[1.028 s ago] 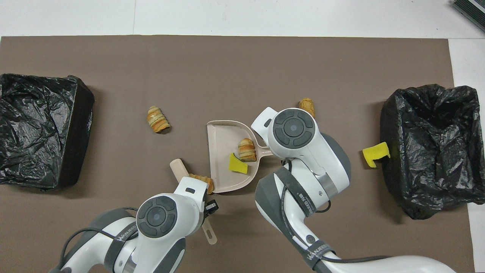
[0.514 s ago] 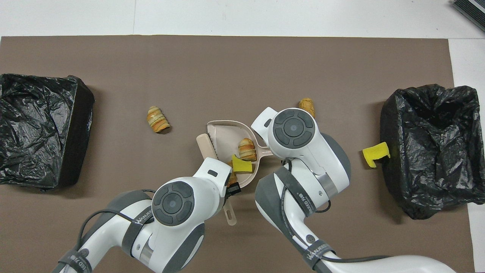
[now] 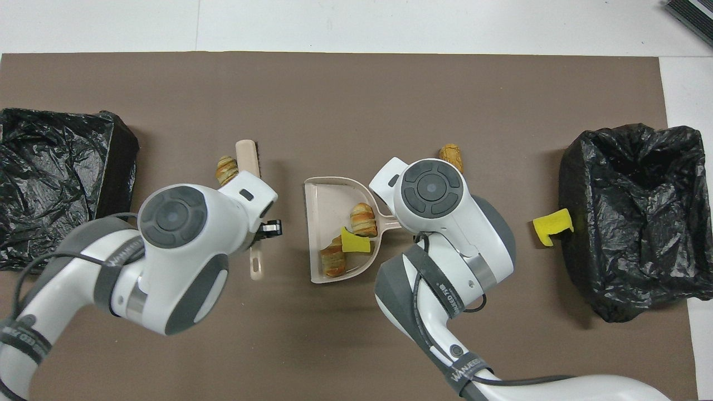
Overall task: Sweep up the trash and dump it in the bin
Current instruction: 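Sweep the bread pieces into the dustpan with the brush in the left gripper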
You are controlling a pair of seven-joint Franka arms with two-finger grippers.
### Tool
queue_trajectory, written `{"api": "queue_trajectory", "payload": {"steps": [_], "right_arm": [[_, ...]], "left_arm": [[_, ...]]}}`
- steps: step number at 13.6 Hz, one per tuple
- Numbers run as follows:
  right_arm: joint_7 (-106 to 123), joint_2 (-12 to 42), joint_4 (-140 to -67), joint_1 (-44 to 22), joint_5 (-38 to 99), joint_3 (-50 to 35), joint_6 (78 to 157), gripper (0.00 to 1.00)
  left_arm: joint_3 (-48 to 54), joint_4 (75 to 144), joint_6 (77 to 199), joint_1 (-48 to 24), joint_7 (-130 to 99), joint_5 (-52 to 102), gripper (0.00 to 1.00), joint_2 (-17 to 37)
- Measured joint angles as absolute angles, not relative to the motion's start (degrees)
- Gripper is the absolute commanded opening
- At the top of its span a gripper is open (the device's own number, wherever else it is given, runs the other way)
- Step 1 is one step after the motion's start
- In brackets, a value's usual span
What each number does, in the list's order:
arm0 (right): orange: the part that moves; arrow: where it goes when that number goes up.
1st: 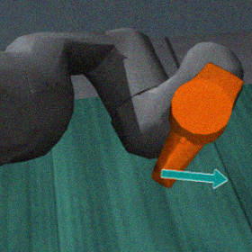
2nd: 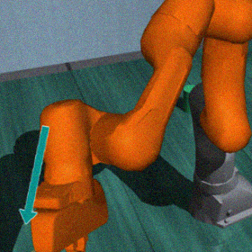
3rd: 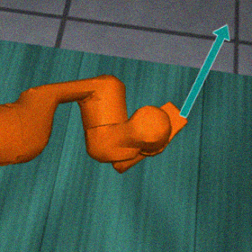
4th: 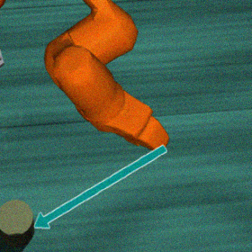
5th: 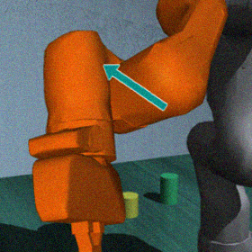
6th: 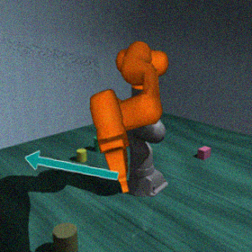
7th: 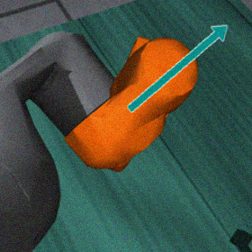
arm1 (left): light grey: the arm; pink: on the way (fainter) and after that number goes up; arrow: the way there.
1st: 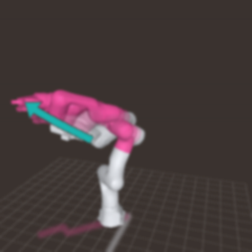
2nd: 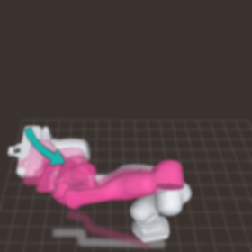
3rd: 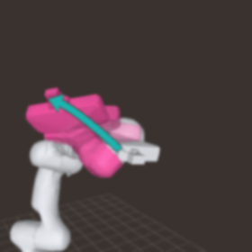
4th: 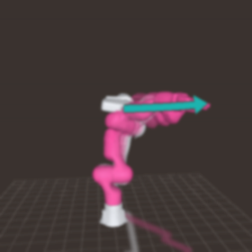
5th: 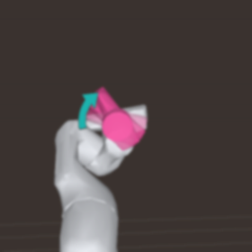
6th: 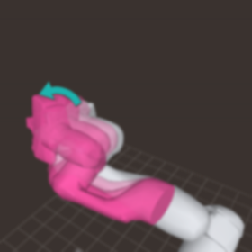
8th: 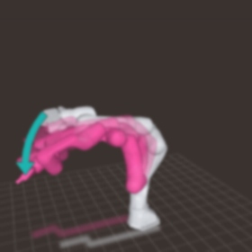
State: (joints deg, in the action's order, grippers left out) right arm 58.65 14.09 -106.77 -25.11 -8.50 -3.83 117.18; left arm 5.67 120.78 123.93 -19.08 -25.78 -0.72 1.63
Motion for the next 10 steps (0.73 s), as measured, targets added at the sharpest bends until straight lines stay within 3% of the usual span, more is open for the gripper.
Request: {"api": "queue_trajectory", "payload": {"steps": [4,7,10], "right_arm": [[58.65,14.1,-106.77,-25.11,-8.5,-3.83,117.18,0.0],[58.65,14.11,-106.77,-25.11,-8.5,-3.83,117.21,0.0],[58.65,14.12,-106.77,-25.11,-8.5,-3.83,117.22,0.0]], "left_arm": [[5.48,114.67,122.38,-9.83,-14.55,-5.37,0.0,7.66],[5.59,113.62,120.62,-7.77,-12.0,-8.51,0.0,10.88],[6.77,115.04,116.36,-7.92,-9.91,-8.31,0.0,10.65]]}}
